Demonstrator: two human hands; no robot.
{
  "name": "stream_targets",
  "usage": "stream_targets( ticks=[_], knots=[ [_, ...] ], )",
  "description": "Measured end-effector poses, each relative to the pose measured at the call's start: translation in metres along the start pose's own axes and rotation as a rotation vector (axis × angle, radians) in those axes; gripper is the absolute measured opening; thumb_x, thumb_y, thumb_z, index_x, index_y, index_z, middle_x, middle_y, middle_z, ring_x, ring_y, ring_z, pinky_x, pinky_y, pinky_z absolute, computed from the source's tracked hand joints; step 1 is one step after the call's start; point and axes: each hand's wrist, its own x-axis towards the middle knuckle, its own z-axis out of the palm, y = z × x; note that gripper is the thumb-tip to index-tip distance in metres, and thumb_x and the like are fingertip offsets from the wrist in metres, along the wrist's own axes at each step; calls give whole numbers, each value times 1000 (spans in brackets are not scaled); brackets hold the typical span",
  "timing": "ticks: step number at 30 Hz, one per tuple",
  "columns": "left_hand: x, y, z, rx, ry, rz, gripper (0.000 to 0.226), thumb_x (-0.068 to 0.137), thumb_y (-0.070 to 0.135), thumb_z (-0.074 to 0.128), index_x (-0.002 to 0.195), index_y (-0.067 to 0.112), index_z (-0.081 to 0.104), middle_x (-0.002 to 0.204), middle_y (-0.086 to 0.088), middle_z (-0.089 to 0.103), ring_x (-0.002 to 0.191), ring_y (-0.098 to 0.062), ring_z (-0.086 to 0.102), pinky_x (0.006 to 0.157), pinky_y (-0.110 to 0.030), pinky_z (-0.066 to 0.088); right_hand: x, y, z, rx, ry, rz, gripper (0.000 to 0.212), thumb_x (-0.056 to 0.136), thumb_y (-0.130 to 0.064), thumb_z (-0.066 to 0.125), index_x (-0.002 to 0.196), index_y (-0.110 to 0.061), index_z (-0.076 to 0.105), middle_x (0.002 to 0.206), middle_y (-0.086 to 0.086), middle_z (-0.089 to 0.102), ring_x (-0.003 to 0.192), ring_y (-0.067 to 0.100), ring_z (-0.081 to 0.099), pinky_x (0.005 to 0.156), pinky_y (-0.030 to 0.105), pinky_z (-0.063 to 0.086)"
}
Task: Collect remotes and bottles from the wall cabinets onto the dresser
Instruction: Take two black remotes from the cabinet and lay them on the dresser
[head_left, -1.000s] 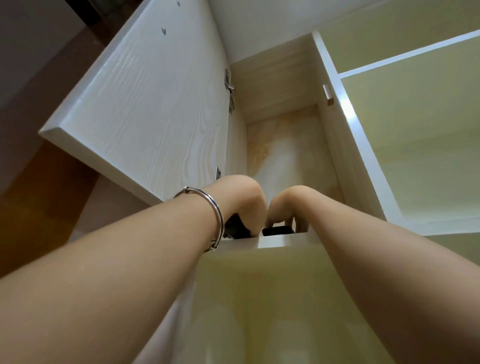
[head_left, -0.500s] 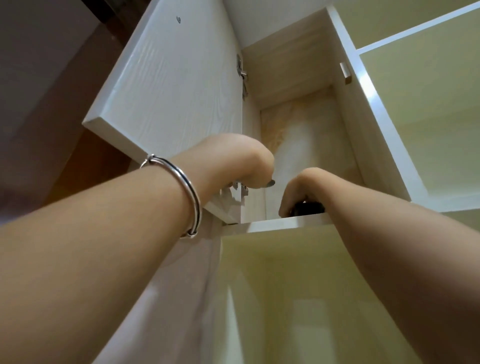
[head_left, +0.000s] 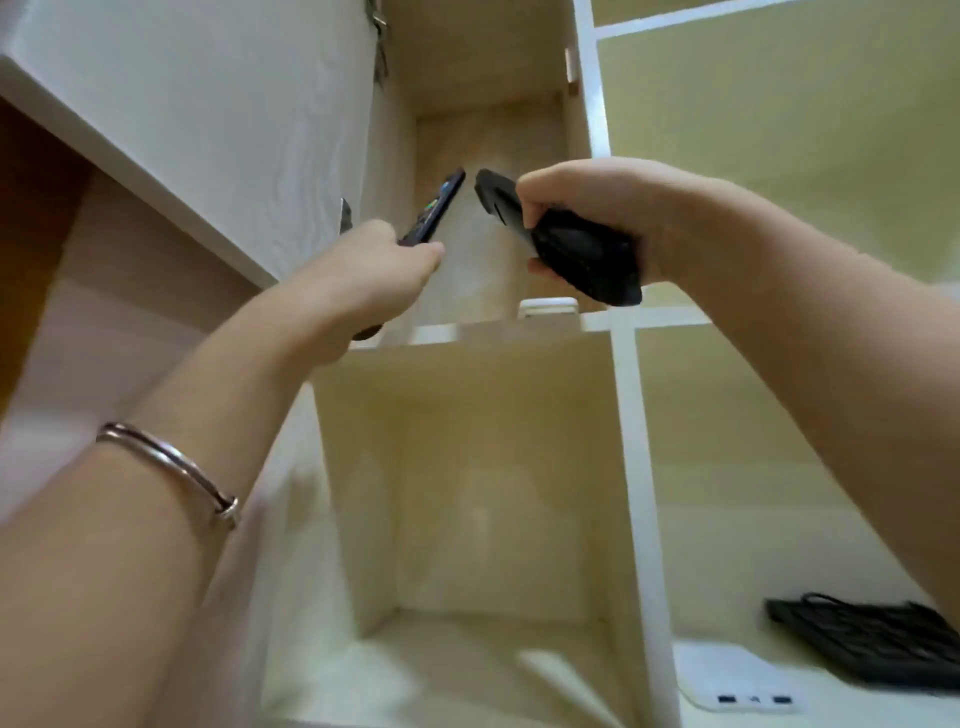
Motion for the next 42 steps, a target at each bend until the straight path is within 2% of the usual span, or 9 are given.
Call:
stream_targets(
  ticks=[3,7,11,17,23,27,31,36,42],
  knots=[
    [-44,5,18,-370,-89,-1,12,90,27,48,86,16,48,65,-2,32,52,-15,28,42,-18,19,-56,17,-1,-122,99,21,21,76,-25,64,87,-8,61,75,5,61,65,16,61,55,22,47],
    [-118,1,43,-702,-240,-9,6,88,29,54,85,25,54,72,2,42,60,-14,39,56,-27,30,-147,48,-7,-224,208,167,43,72,-37,71,102,-6,66,78,5,63,67,18,57,64,30,45],
    [-221,-16,77,-871,-516,-118,10,88,28,56,79,32,54,68,3,44,57,-13,41,53,-29,34,-277,92,-10,-191,325,442,39,75,-28,69,112,-25,59,94,-2,67,83,16,66,73,31,50],
    [-425,-26,117,-789,-1182,-310,12,89,13,56,99,19,51,72,0,48,57,-13,43,53,-27,33,-518,116,2,-237,631,955,40,78,-5,64,109,-25,50,86,-8,55,65,2,55,50,3,41],
    [-595,9,112,-655,-1769,-308,17,88,17,59,99,21,47,96,6,54,71,-19,51,61,-32,38,-737,53,33,-212,989,1416,38,81,-6,61,111,-25,46,90,-3,52,67,11,53,56,21,39],
    [-686,47,89,-528,-2020,-144,23,85,18,64,103,18,49,90,3,59,67,-15,53,59,-30,39,-851,-6,70,-190,1304,1592,36,78,-5,62,102,-28,48,105,8,58,78,16,56,64,26,39],
    [-765,98,67,-446,-2075,101,31,85,18,63,110,17,46,105,-2,57,94,-22,55,78,-33,39,-946,-64,105,-147,1572,1726,42,79,-9,66,112,-21,41,98,-1,54,77,13,55,58,23,38],
    [-873,162,22,-385,-2158,429,29,84,17,63,107,15,46,100,-7,56,86,-26,53,61,-31,35,-1058,-137,137,-79,1854,1864,45,79,-8,66,114,-14,39,88,0,53,66,19,54,57,29,40],
    [-986,248,-53,-352,-2297,549,28,82,14,65,104,11,47,93,-13,59,81,-31,56,67,-35,38,-1163,-226,133,-85,2060,1986,55,76,-11,68,121,-15,38,99,5,59,78,25,62,63,34,47]
  ],
)
